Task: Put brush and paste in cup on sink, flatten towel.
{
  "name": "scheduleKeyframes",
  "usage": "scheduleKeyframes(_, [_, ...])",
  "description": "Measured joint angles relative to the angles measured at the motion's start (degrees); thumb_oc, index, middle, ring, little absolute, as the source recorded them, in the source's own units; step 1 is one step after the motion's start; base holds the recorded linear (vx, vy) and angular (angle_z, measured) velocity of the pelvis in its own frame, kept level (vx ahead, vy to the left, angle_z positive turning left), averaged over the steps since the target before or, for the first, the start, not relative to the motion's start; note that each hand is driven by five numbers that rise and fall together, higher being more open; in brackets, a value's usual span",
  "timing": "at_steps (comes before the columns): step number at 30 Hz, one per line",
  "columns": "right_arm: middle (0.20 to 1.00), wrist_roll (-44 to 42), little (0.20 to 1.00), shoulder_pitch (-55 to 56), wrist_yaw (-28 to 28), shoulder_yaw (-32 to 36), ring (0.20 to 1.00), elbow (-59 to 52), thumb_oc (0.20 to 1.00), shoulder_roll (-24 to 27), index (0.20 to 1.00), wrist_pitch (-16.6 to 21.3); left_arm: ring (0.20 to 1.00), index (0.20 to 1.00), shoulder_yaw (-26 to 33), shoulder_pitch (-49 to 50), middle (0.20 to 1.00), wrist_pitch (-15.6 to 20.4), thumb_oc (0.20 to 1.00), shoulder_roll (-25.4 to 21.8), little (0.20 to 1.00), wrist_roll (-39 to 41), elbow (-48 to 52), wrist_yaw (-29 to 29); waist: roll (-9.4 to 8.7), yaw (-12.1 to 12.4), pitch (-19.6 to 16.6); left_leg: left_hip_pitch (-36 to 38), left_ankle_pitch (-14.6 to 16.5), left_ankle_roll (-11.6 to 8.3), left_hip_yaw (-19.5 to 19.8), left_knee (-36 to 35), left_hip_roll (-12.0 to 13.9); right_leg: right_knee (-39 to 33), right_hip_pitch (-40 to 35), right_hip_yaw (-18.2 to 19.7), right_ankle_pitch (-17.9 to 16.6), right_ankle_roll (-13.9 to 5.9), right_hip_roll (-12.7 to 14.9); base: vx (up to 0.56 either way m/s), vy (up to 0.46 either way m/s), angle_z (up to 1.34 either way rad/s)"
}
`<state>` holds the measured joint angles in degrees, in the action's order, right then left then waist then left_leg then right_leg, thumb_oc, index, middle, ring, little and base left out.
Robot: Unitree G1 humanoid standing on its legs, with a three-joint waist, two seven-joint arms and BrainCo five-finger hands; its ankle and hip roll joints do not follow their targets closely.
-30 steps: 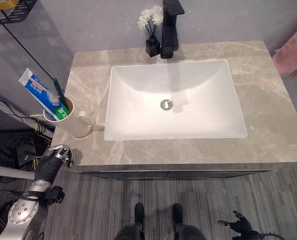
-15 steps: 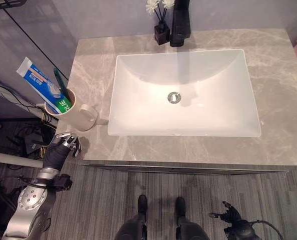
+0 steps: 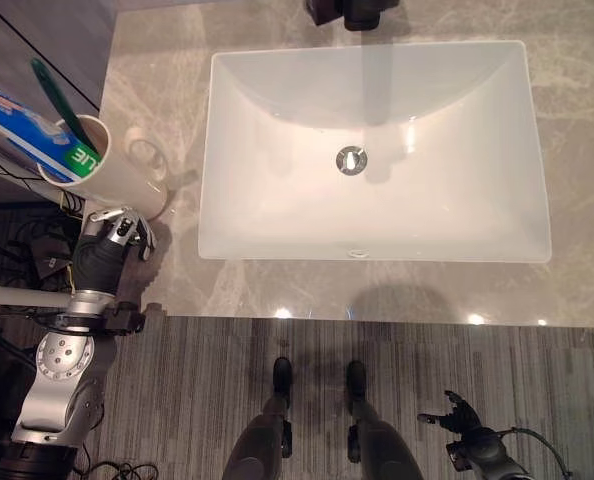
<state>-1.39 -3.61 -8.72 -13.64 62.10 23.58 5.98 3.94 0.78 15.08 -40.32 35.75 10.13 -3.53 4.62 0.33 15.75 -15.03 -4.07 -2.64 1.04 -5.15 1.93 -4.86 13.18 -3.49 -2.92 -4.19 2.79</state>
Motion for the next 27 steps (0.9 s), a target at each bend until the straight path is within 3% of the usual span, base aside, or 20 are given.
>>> scheduleKeyframes(5, [1.000, 0.01, 1.000, -1.80, 0.00, -0.59, 1.000, -2.66, 1.000, 0.00, 1.000, 0.08, 0.200, 0.200, 2.37, -1.14, 0.200, 1.14, 0.200, -0.56, 0.200, -0.75, 0.04, -0.92, -1.30, 0.04, 0.80, -0.91, 0.00, 0.01, -1.41, 0.01, 0.24, 0.00, 1.65, 1.44, -0.57, -0.01, -0.21, -0.01, 0.023, -0.12])
scheduleKeyframes(13, [1.000, 0.01, 1.000, -2.71, 0.01, -1.28, 1.000, -2.96, 1.000, -0.02, 1.000, 0.08, 0.200, 0.200, 2.31, -2.13, 0.200, 1.08, 0.200, -0.69, 0.200, -0.79, -0.38, -1.98, -1.48, -0.11, 0.90, -0.75, 0.00, 0.02, -1.88, 0.01, 0.32, 0.00, 1.82, 2.14, -0.78, 0.13, -0.31, 0.01, 0.009, -0.05])
scheduleKeyframes(22, [1.000, 0.45, 1.000, -2.87, 0.15, -1.05, 1.000, 1.80, 1.000, -0.26, 1.000, -0.16, 0.200, 0.200, 3.86, 6.52, 0.200, 0.89, 0.200, 0.26, 0.200, -0.69, 0.19, 0.81, -1.82, -0.42, 0.89, 3.10, 0.05, 0.01, -3.01, -0.01, 0.53, -0.02, -1.49, 3.42, -1.00, 0.12, -0.50, 0.00, 0.002, -0.07])
scheduleKeyframes(27, [1.000, 1.99, 1.000, -2.61, 0.18, -1.55, 1.000, 1.82, 1.000, -0.29, 1.000, -0.19, 0.200, 0.200, 4.71, 8.95, 0.200, 0.18, 0.200, 0.28, 0.200, -0.67, -0.10, 1.69, -1.31, 0.63, 0.57, 2.97, -0.23, 0.03, -2.89, -0.01, 0.61, -0.02, -1.35, 3.46, -1.59, 0.26, -0.60, -0.01, 0.001, 0.00])
